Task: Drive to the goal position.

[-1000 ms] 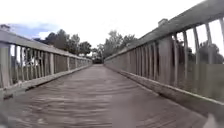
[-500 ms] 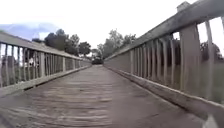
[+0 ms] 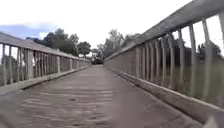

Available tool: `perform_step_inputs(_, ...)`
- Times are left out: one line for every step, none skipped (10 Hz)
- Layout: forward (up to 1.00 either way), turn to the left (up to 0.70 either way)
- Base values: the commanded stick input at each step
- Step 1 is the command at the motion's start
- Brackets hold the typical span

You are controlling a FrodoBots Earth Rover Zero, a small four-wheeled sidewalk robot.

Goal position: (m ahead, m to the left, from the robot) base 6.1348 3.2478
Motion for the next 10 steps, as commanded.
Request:
perform_step_inputs(1.00, 0.00)
perform_step_inputs(1.00, 0.00)
perform_step_inputs(1.00, 0.00)
perform_step_inputs(1.00, 0.00)
perform_step_inputs(1.00, 0.00)
perform_step_inputs(1.00, 0.00)
perform_step_inputs(1.00, 0.00)
perform_step_inputs(1.00, 0.00)
perform_step_inputs(1.00, 0.00)
perform_step_inputs(1.00, 0.00)
